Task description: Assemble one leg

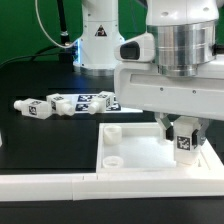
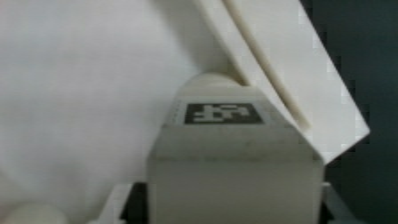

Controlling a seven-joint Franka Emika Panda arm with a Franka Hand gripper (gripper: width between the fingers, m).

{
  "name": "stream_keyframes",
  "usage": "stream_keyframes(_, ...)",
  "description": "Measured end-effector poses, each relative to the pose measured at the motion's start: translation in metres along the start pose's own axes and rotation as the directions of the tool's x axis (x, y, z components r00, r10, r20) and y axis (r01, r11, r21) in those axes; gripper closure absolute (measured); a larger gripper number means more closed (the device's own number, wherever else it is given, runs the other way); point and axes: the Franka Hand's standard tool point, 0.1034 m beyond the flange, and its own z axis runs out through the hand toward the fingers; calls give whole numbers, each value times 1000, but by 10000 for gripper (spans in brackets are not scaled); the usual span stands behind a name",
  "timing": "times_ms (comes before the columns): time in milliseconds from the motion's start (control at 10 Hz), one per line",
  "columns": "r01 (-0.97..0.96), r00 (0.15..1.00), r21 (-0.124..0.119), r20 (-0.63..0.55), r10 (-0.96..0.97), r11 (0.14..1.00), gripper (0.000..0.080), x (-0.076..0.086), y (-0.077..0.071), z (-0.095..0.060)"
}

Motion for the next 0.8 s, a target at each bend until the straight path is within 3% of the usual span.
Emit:
stream_keyframes(100,-147,989,0,6,147,989,515,2,2,0)
stream_keyframes(300,-479,878,-3,11,479,878,515,-1,1,2)
stream_keyframes(500,-742,669,-6,37,742,670,515,-5,1,2)
stream_keyframes(700,-792,610,-8,35,792,611,515,-6,1,2)
stream_keyframes(800,-776,630,-6,35,776,631,515,-5,1,3)
